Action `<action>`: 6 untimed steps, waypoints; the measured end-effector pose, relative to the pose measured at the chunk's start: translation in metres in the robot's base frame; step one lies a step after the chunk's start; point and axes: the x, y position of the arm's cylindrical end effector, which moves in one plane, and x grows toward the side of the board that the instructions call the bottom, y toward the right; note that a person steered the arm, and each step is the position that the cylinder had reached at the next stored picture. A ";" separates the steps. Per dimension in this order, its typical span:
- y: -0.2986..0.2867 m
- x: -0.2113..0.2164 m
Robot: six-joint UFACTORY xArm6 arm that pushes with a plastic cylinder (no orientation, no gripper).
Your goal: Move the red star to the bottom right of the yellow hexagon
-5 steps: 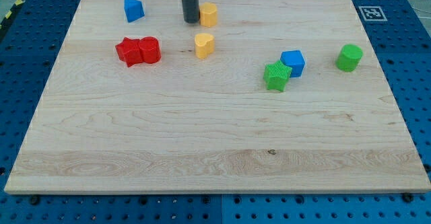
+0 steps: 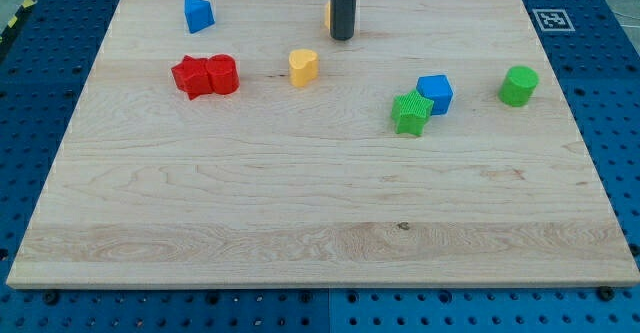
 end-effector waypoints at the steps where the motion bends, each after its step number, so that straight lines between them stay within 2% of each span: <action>1: 0.000 -0.001; 3: 0.000 -0.013; 4: -0.005 0.002; 5: -0.017 0.016; 6: -0.055 0.012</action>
